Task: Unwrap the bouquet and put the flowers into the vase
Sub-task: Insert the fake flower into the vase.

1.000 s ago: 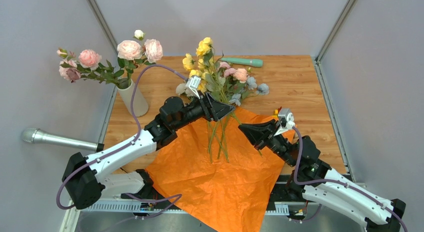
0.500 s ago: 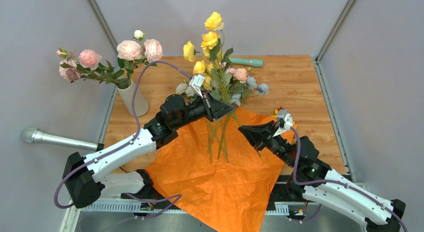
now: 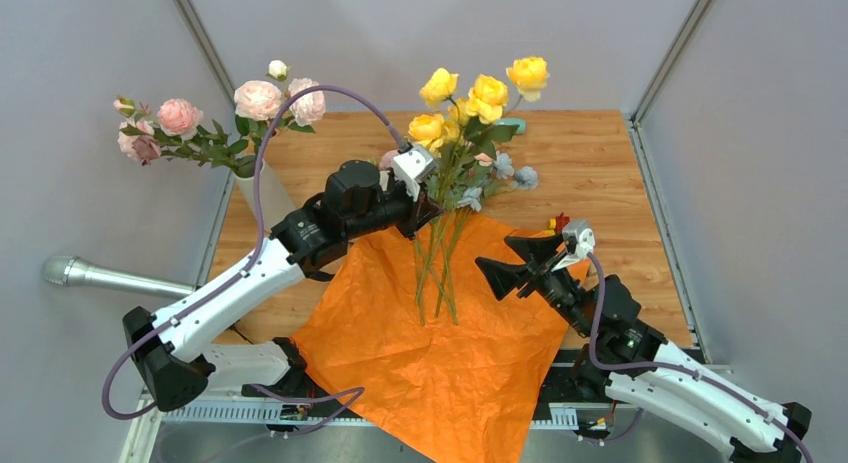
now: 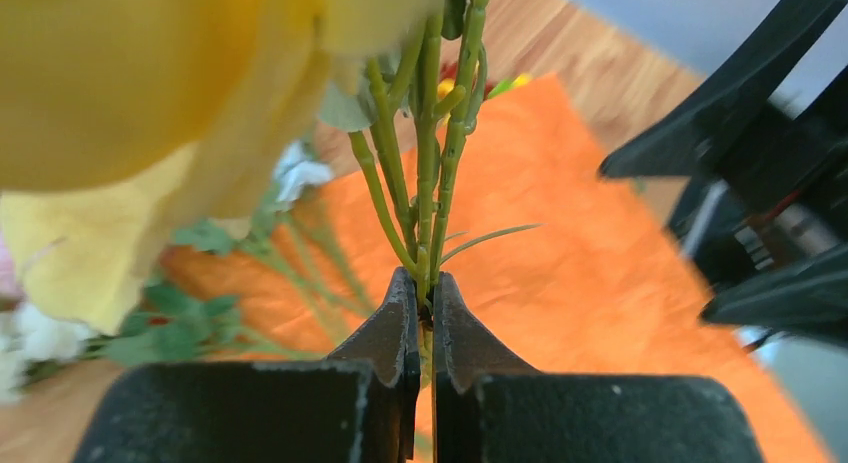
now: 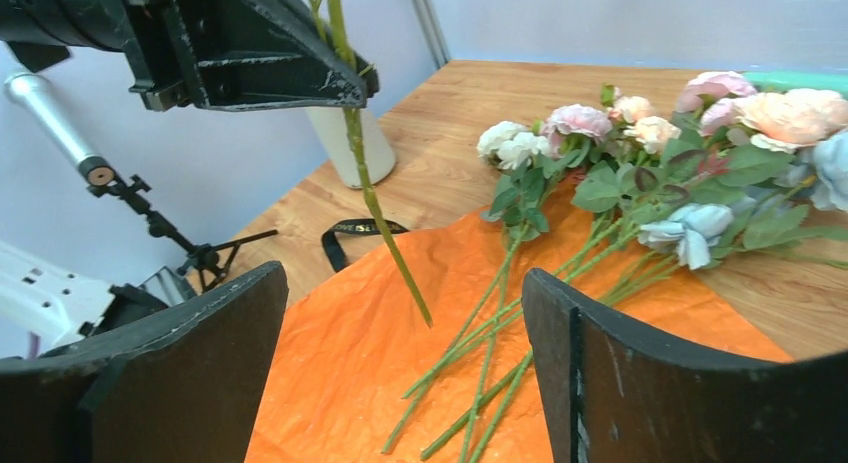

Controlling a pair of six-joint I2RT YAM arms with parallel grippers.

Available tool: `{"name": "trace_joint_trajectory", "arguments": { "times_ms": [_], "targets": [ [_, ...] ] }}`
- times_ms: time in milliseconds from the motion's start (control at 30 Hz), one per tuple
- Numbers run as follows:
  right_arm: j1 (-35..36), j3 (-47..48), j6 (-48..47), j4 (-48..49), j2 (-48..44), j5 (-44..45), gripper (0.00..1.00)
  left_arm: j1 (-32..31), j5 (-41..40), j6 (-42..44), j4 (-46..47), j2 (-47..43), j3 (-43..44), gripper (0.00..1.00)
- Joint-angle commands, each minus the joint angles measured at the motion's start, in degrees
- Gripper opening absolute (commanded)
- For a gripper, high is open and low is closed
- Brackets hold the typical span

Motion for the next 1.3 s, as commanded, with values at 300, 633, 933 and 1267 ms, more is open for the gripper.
{"name": "trace_joint_trajectory", "arguments": {
  "times_ms": [300,633,933,1267],
  "targets": [
    [0.29,-3.61,1.68,-1.58,-3.1,5.2,0.96,19.35,-8.54,28.7,-10.21,1.52,4.52,0.0],
    [0.32,-6.93,2.45,-2.29,-7.78,6.71,0.98,33.06,-9.89,28.33,-6.38,-0.85,8.14,0.0],
    [0.33,-8.29,3.46,-3.84,-9.41,6.89,0.98,43.11,-7.95,26.04,-4.63,-0.97,10.86,0.0],
    [0.29,-9.8,4.75,-4.65,-10.31,6.45,0.98,46.6,-9.89,23.2,0.49,-2.65,10.95,0.0]
  ]
}}
